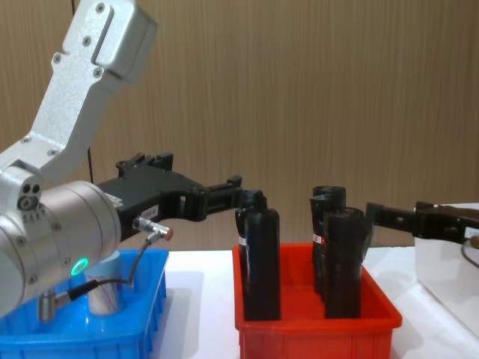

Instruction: Pick the cotton swabs from the blue box and place them into the white box.

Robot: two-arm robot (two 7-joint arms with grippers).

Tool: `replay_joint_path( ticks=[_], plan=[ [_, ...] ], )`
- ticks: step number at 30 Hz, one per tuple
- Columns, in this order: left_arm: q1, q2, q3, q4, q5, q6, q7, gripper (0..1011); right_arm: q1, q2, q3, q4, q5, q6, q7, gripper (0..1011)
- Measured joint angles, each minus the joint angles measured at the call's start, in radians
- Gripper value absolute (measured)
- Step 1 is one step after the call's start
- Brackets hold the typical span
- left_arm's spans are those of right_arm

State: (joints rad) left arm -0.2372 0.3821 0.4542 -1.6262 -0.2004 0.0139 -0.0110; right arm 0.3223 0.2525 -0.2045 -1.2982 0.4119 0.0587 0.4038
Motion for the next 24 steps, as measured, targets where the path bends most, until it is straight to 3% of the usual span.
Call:
replay_joint_path(
  ticks=[12,24],
  plan=[
    [0.0,0.0,0.0,0.0,0.0,0.0,0.0,1004,0.1,-0.033,-0.015,0.15,-0.01,-0.019,0.087,1002],
    [0.0,0.0,0.0,0.0,0.0,0.0,0.0,1004,0.159,-0.051,-0.033,0.246,-0.046,-0.04,0.166,1002]
  ],
)
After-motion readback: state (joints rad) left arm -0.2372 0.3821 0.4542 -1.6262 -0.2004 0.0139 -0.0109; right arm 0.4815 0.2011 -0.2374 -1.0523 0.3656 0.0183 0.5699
